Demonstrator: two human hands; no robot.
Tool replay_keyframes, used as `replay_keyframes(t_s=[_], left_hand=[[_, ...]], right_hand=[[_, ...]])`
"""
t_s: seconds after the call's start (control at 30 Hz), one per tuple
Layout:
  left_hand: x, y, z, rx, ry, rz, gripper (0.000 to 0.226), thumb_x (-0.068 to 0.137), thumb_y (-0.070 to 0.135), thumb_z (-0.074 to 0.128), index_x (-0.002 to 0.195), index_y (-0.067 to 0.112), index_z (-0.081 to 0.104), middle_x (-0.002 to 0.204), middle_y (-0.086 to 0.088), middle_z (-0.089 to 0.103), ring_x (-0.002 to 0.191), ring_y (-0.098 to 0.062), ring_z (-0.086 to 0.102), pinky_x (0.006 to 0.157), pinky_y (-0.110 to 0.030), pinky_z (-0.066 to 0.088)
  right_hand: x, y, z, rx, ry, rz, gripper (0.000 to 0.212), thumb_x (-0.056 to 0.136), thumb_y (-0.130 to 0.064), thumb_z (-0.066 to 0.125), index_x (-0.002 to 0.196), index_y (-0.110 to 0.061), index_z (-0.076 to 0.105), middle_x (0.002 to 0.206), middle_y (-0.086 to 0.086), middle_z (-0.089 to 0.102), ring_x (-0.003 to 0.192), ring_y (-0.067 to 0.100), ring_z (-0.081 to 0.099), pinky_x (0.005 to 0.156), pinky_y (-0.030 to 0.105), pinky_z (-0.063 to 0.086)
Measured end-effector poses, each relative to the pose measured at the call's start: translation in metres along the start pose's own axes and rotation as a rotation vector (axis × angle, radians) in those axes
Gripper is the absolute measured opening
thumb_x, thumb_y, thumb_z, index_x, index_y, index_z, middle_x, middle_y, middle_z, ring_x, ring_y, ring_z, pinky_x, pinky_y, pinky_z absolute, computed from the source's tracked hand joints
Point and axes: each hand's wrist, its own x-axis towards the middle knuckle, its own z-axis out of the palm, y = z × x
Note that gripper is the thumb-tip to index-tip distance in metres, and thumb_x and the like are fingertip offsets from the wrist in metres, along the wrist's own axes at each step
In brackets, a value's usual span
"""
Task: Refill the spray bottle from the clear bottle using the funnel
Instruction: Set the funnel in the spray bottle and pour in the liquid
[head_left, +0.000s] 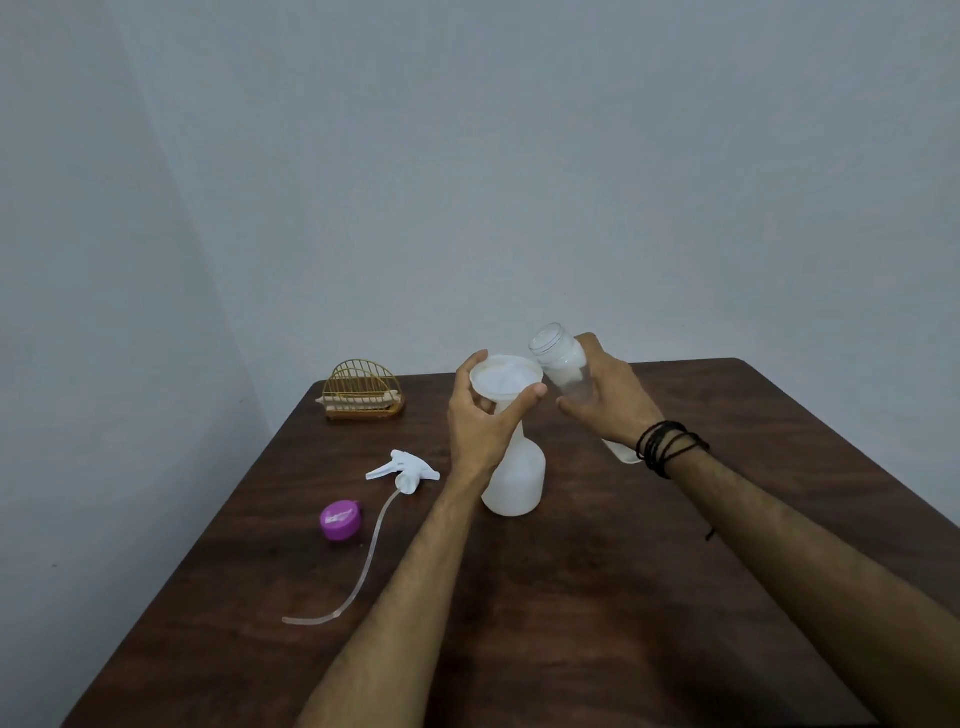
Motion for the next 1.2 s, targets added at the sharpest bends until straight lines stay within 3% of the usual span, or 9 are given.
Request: replay_keyframes(t_s=[0.2, 0.37, 0.6, 0.77, 1.0, 1.2], left_hand=[[0.001, -0.001, 0.000, 0.000, -0.004, 0.001, 0.088, 0.063, 0.039, 0.093, 0.139, 0.022, 0.051, 0.129, -0.001, 0.062, 0.115, -0.011, 0.063, 0.082, -0.017, 0.056], [0.001, 0.000, 0.000, 0.007, 0.000, 0.017, 0.091, 0.059, 0.048, 0.092, 0.138, 0.024, 0.051, 0.129, 0.006, 0.059, 0.115, -0.004, 0.060, 0.083, -0.016, 0.055], [0.001, -0.001, 0.001, 0.029, 0.010, 0.025, 0.096, 0.053, 0.060, 0.089, 0.136, 0.029, 0.052, 0.128, 0.009, 0.060, 0.114, -0.001, 0.060, 0.084, -0.016, 0.055], [0.001, -0.003, 0.001, 0.036, 0.010, 0.024, 0.096, 0.054, 0.060, 0.090, 0.137, 0.030, 0.052, 0.128, 0.007, 0.061, 0.116, -0.006, 0.061, 0.089, -0.024, 0.057], [-0.001, 0.003, 0.002, 0.018, 0.015, 0.028, 0.091, 0.056, 0.058, 0.089, 0.134, 0.030, 0.052, 0.119, 0.015, 0.062, 0.105, 0.011, 0.061, 0.078, -0.012, 0.054], [-0.001, 0.005, 0.004, 0.020, 0.004, 0.030, 0.093, 0.056, 0.057, 0.089, 0.136, 0.028, 0.051, 0.120, 0.015, 0.061, 0.106, 0.008, 0.061, 0.080, -0.016, 0.055]], right_hand=[[0.007, -0.005, -0.011, -0.128, -0.028, -0.021, 0.046, 0.078, -0.011, 0.067, 0.117, -0.017, 0.044, 0.095, 0.005, 0.060, 0.083, 0.026, 0.060, 0.069, 0.043, 0.055], [0.012, -0.007, -0.016, -0.223, -0.046, -0.031, 0.045, 0.078, -0.009, 0.065, 0.117, -0.018, 0.044, 0.096, 0.005, 0.058, 0.082, 0.027, 0.059, 0.065, 0.038, 0.052], [0.015, -0.009, -0.023, -0.298, -0.060, -0.039, 0.048, 0.079, -0.009, 0.061, 0.121, -0.024, 0.045, 0.099, 0.002, 0.058, 0.084, 0.026, 0.059, 0.072, 0.043, 0.053], [0.017, -0.009, -0.026, -0.362, -0.057, -0.069, 0.048, 0.078, -0.008, 0.061, 0.120, -0.026, 0.046, 0.096, 0.001, 0.058, 0.084, 0.025, 0.058, 0.070, 0.042, 0.052], [0.020, -0.008, -0.027, -0.436, -0.051, -0.104, 0.052, 0.077, -0.007, 0.064, 0.123, -0.025, 0.047, 0.096, 0.001, 0.057, 0.083, 0.024, 0.057, 0.064, 0.035, 0.045], [0.021, -0.006, -0.029, -0.484, -0.046, -0.119, 0.053, 0.076, -0.007, 0.065, 0.122, -0.026, 0.046, 0.095, 0.000, 0.056, 0.083, 0.024, 0.056, 0.062, 0.033, 0.041]])
